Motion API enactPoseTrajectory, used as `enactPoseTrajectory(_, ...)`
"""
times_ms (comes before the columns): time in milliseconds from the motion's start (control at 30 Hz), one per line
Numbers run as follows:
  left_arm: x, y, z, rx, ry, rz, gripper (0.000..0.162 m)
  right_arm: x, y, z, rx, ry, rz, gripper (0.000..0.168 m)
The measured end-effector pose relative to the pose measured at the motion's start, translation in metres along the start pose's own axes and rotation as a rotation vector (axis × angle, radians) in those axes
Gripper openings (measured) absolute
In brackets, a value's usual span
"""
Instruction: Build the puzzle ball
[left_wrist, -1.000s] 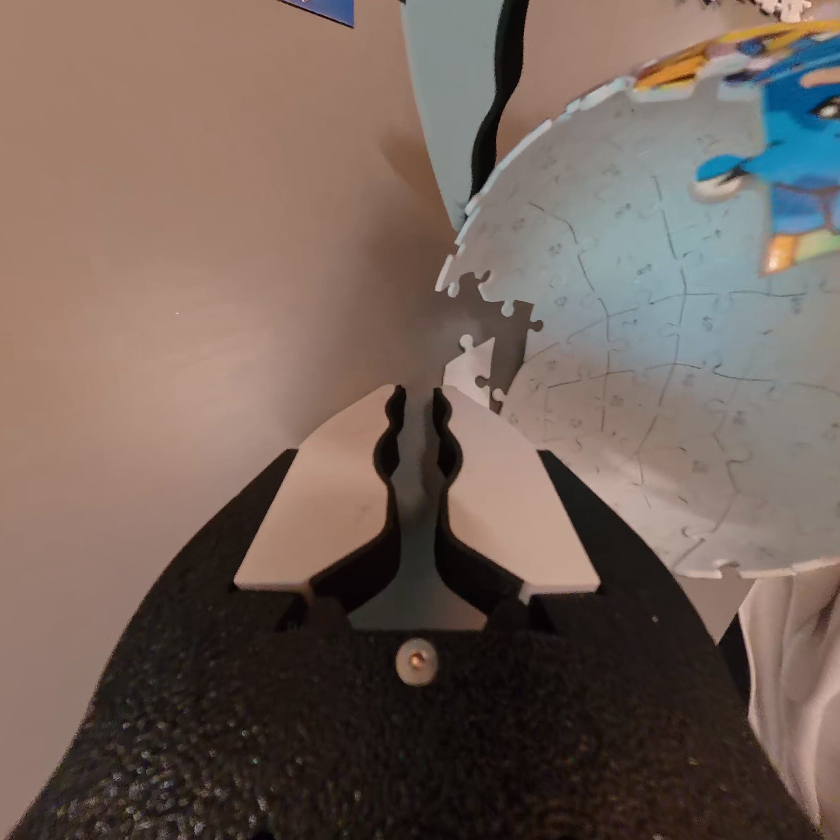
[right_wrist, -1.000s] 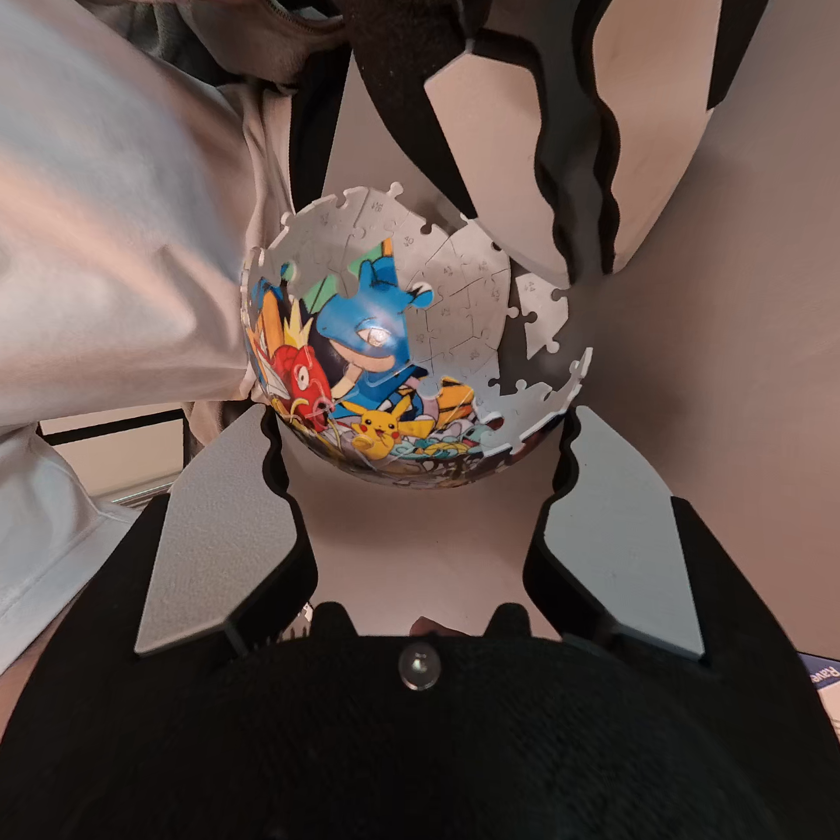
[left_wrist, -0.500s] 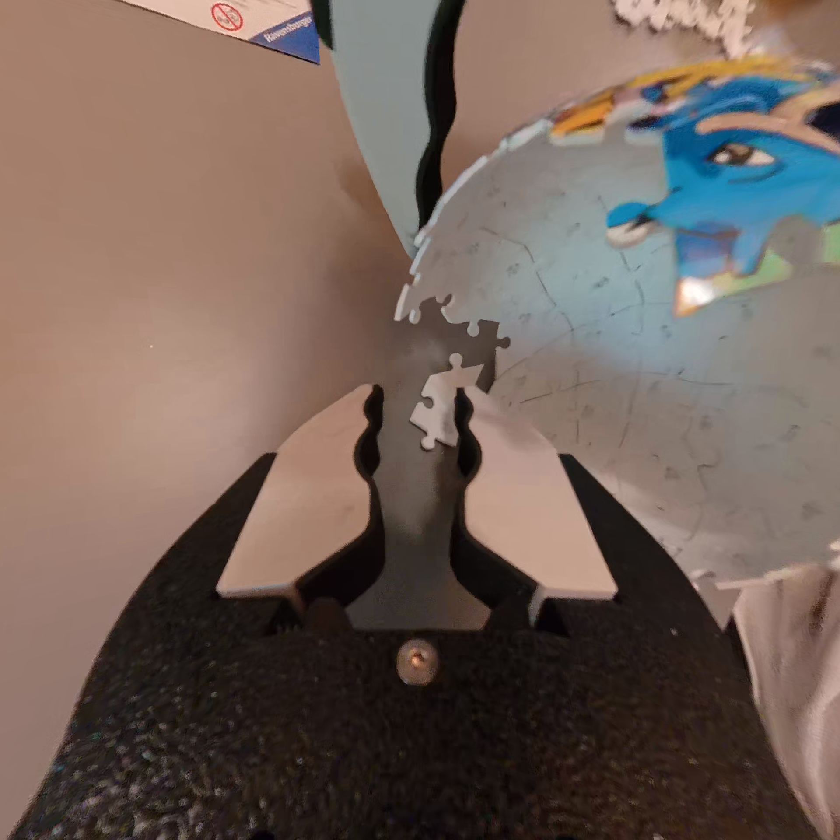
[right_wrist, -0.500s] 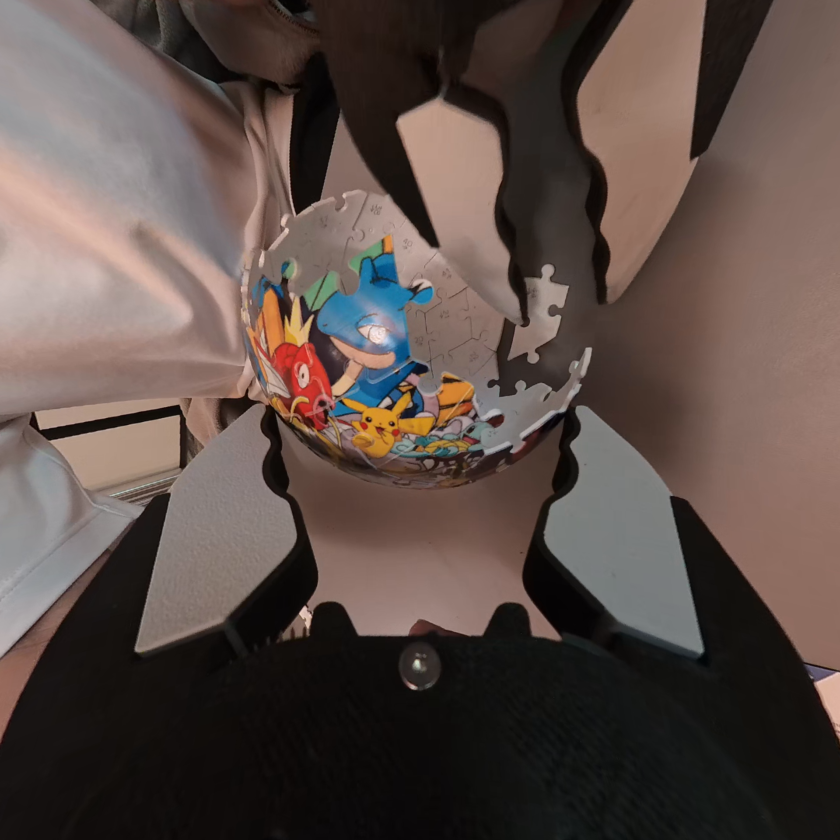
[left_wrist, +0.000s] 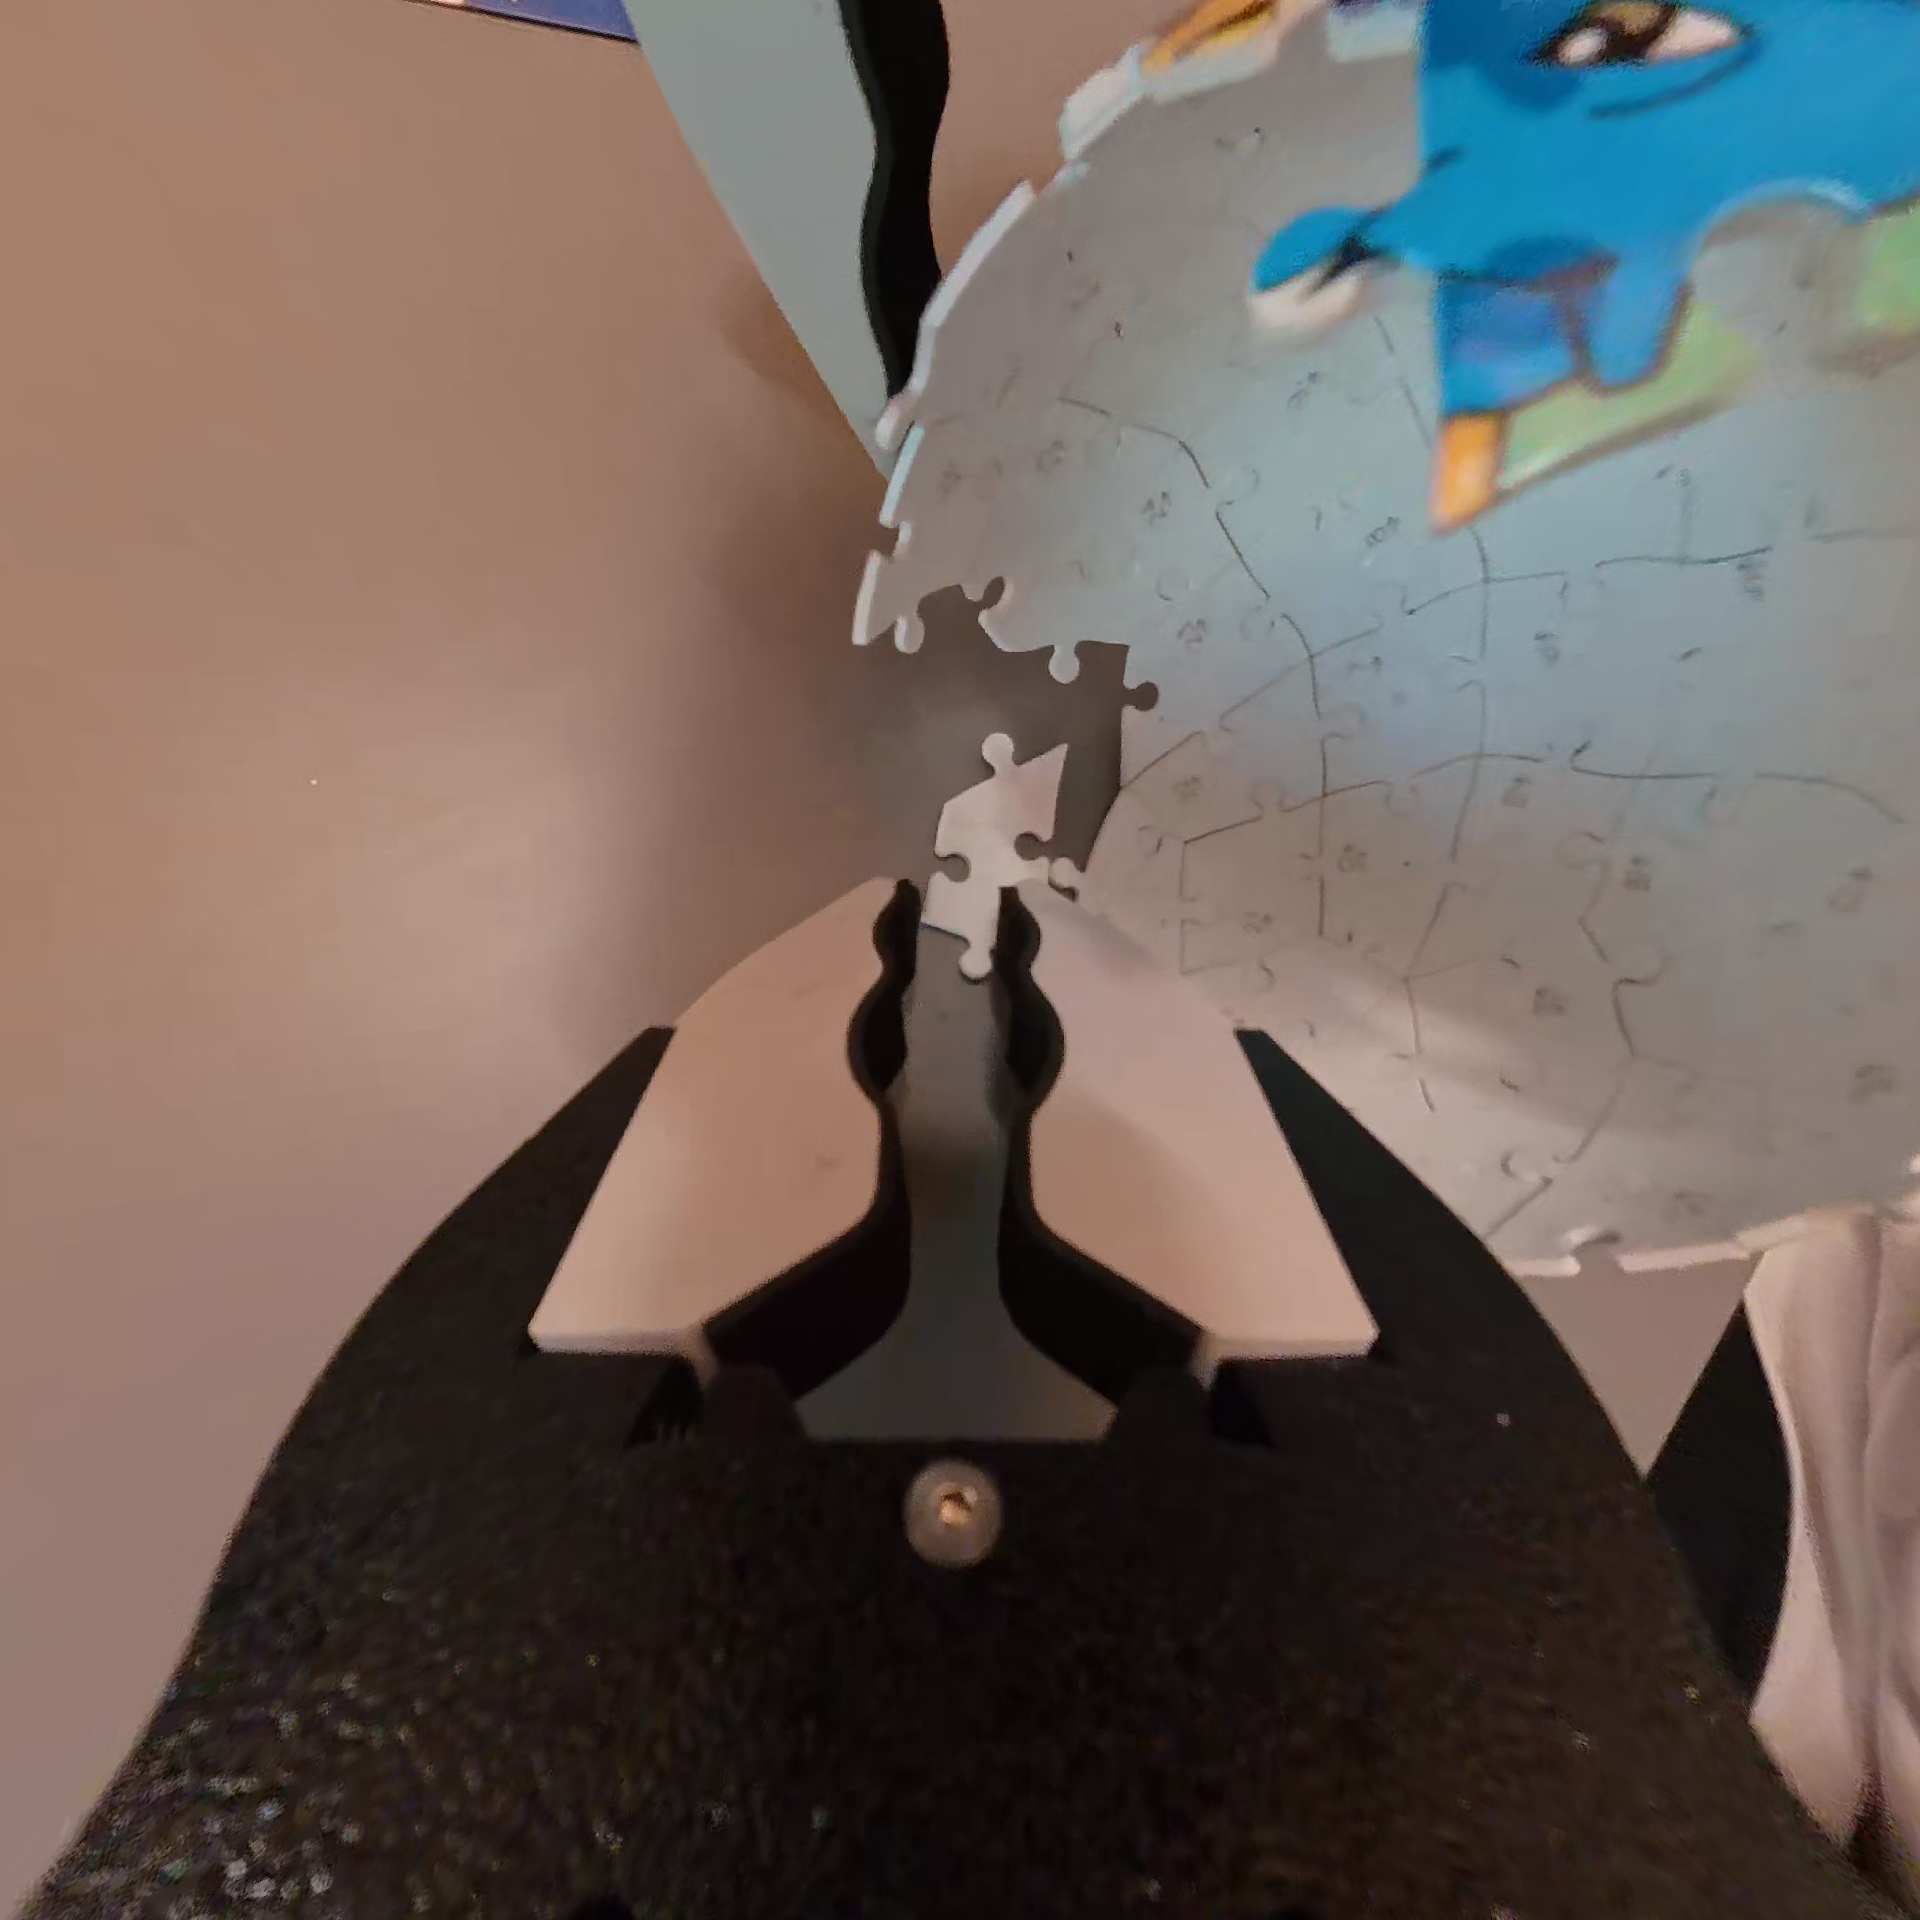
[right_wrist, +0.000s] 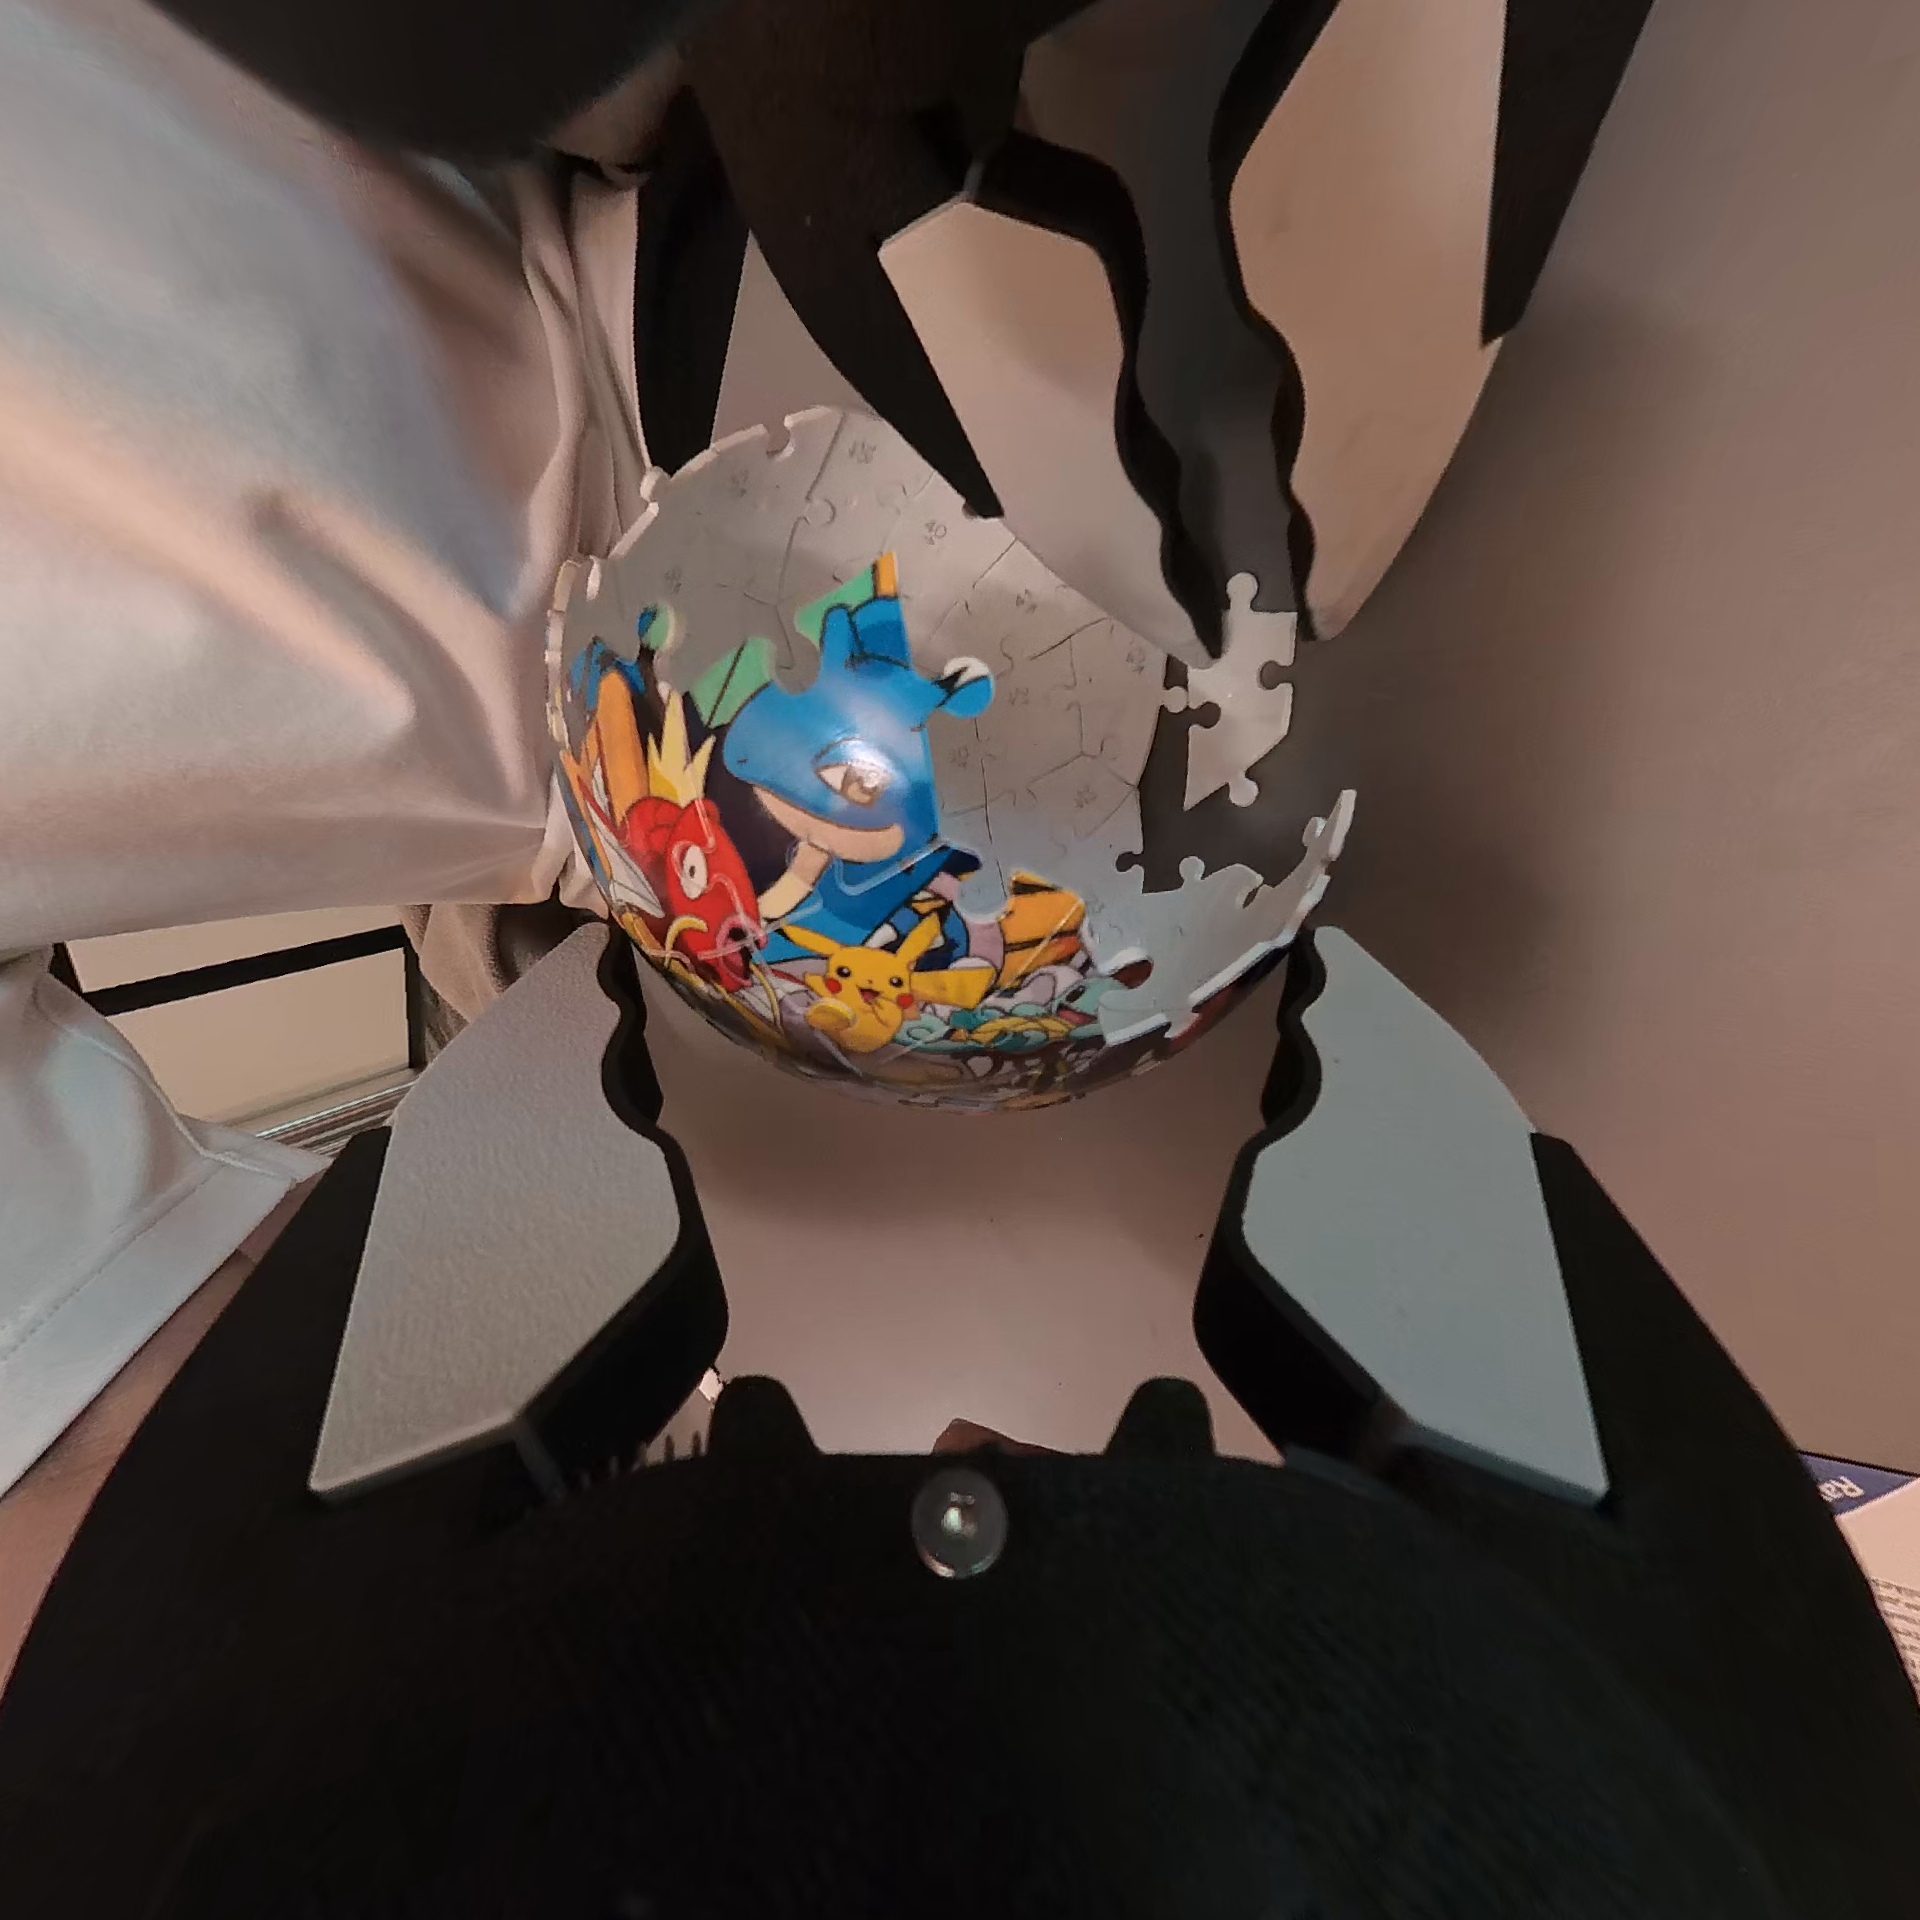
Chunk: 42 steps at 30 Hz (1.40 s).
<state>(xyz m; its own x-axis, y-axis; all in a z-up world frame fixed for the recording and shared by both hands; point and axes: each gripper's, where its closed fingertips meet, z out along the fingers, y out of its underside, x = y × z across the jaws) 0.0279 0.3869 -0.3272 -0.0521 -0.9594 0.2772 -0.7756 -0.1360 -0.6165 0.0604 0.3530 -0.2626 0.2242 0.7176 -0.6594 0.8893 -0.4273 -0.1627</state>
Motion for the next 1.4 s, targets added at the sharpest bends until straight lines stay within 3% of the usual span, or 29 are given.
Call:
enactPoseTrajectory(267,-0.003,0.001,0.0,0.016,0.019,-0.053,0.0,0.001,-0.002,0.0,-0.001,0.001,-0.008,0.116)
enactPoseTrajectory(533,-0.003,-0.009,-0.011,0.121,0.093,-0.107,0.0,0.001,-0.002,0.0,-0.012,-0.002,-0.016,0.116)
enactPoseTrajectory(700,-0.014,-0.013,-0.012,0.148,0.019,-0.152,0.0,0.001,-0.003,0.0,-0.016,-0.001,-0.02,0.116)
enactPoseTrajectory(767,-0.011,-0.01,-0.008,0.122,0.045,-0.166,0.032,0.001,-0.003,0.0,-0.018,-0.001,-0.017,0.116)
enactPoseTrajectory(967,-0.01,-0.007,-0.004,0.095,-0.023,0.045,0.023,0.001,-0.002,0.0,-0.02,-0.002,-0.016,0.116)
enactPoseTrajectory(1067,-0.018,-0.001,-0.006,0.081,-0.096,0.201,0.027,0.001,0.001,0.0,-0.032,-0.003,-0.019,0.116)
enactPoseTrajectory(1233,-0.016,-0.003,-0.011,0.097,-0.021,0.312,0.041,0.001,0.001,0.0,-0.041,-0.005,-0.025,0.116)
enactPoseTrajectory(1400,-0.007,-0.001,-0.006,0.06,0.049,0.487,0.039,0.001,0.003,0.0,-0.053,-0.004,-0.022,0.115)
